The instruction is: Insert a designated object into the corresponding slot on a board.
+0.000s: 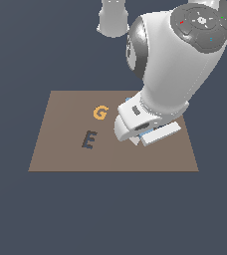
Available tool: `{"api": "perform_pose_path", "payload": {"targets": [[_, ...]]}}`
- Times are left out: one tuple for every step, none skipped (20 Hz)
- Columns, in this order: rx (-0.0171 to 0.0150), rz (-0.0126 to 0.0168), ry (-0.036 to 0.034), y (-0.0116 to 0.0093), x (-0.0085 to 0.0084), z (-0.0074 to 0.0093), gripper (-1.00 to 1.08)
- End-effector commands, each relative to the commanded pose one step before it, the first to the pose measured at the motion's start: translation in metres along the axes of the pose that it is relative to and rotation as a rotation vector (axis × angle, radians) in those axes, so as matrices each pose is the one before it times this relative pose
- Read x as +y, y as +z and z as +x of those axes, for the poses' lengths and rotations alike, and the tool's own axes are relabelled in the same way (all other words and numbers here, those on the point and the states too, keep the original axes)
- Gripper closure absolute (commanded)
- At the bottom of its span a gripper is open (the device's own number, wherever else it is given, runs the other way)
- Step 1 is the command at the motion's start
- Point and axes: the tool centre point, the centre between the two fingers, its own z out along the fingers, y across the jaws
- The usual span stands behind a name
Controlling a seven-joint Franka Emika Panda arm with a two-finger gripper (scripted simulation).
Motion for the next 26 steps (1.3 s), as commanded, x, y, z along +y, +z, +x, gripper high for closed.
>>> {"api": "perform_pose_path", "payload": {"targets": [[0.00002, -0.00108, -0.03334, -0.0011, -0.0295, 0.00585, 1.08], [-0.00006, 0.0, -0.01118, -0.00028, -0.00971, 0.00211, 1.08], [-0.00006, 0.0, -0.00991, -0.00025, -0.00862, 0.00189, 1.08], [-0.00006, 0.00001, -0.00862, -0.00022, -0.00751, 0.00168, 1.08], [-0.00006, 0.00002, -0.0074, -0.00018, -0.00644, 0.00148, 1.08], [-0.00006, 0.00002, -0.0061, -0.00015, -0.00531, 0.00127, 1.08], [-0.00006, 0.00003, -0.00483, -0.00011, -0.00421, 0.00106, 1.08], [-0.00006, 0.00004, -0.00359, -0.00008, -0.00312, 0.00086, 1.08], [-0.00006, 0.00005, -0.00239, -0.00004, -0.00206, 0.00067, 1.08], [-0.00005, 0.00005, -0.00097, -0.00001, -0.00086, 0.00043, 1.08], [0.0, 0.0, 0.0, -0.00002, -0.00002, 0.00014, 1.08], [-0.00014, 0.00089, -0.00037, 0.00025, 0.00023, -0.00044, 1.08], [0.0, 0.0, 0.0, 0.0004, -0.00003, 0.00003, 1.08], [0.0, 0.0, 0.0, 0.0012, -0.00008, 0.00008, 1.08], [0.0, 0.0, 0.0, 0.002, -0.00014, 0.00013, 1.08], [0.0, 0.0, 0.0, 0.0026, -0.00018, 0.00016, 1.08], [-0.00019, -0.00065, 0.00012, 0.00202, -0.00008, 0.00011, 1.08], [0.0, 0.0, 0.0, 0.0012, -0.00008, 0.00007, 1.08], [0.0, 0.0, 0.0, 0.0004, -0.00003, 0.00002, 1.08], [0.0, 0.0, 0.0, 0.0, 0.0, 0.0, -0.92], [0.0, 0.0, 0.0, 0.0, 0.0, 0.0, -0.92], [0.0, 0.0, 0.0, 0.0, 0.0, 0.0, -0.92], [0.0, 0.0, 0.0, 0.0, 0.0, 0.0, -0.92], [0.0, 0.0, 0.0, 0.0, 0.0, 0.0, -0.92], [0.0, 0.0, 0.0, 0.0, 0.0, 0.0, -0.92], [0.0, 0.0, 0.0, 0.0, 0.0, 0.0, -0.92]]}}
